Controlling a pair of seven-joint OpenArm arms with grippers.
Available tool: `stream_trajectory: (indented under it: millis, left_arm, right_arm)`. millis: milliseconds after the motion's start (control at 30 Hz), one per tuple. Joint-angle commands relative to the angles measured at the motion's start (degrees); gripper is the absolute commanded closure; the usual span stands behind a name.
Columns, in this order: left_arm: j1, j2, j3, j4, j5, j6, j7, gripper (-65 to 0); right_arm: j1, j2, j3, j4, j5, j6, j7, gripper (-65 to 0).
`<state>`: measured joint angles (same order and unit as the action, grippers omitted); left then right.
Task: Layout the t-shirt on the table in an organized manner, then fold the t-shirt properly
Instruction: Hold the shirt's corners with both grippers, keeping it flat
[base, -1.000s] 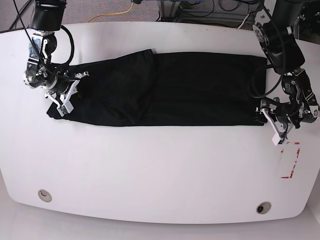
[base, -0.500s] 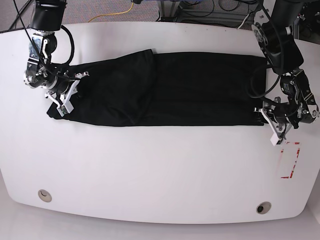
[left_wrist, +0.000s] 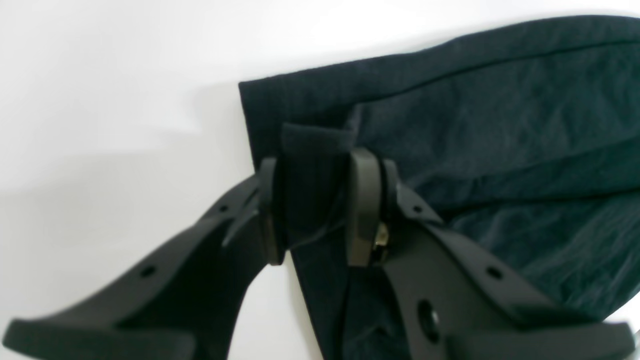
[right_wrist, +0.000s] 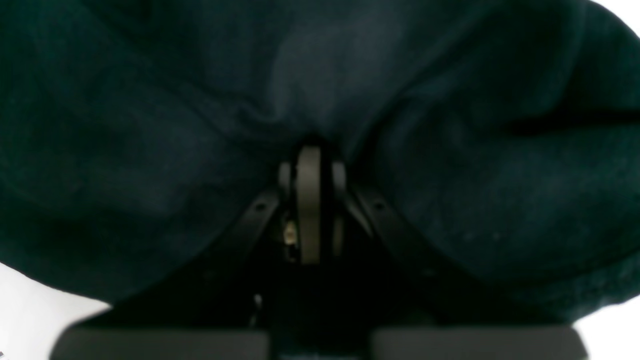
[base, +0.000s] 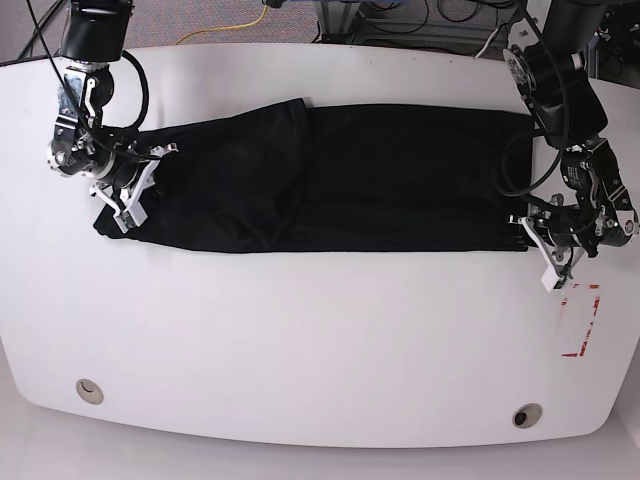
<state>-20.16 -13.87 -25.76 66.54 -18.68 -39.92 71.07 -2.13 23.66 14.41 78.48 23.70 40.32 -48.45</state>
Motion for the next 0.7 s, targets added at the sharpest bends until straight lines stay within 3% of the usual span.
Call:
stream_trajectory:
  millis: [0, 300, 667]
  left_arm:
    - [-1.42, -1.03, -0.04, 1.19, -0.80, -0.08, 0.54, -12.9]
    - [0.87, -1.82, -0.04, 3.74, -0.80, -0.08, 3.17, -3.8]
    - [4.73, -2.79, -2.68, 13.68, -1.06, -0.08, 6.43, -3.5]
  right_arm:
    - [-0.37, 0.21, -0.30, -0.28, -3.00, -0.32, -3.91, -2.9]
    - [-0.37, 0.21, -0.13, -0.28, -3.00, -0.32, -3.91, -2.9]
    - [-0.37, 0.12, -0.13, -0.28, -3.00, -0.32, -3.91, -2.9]
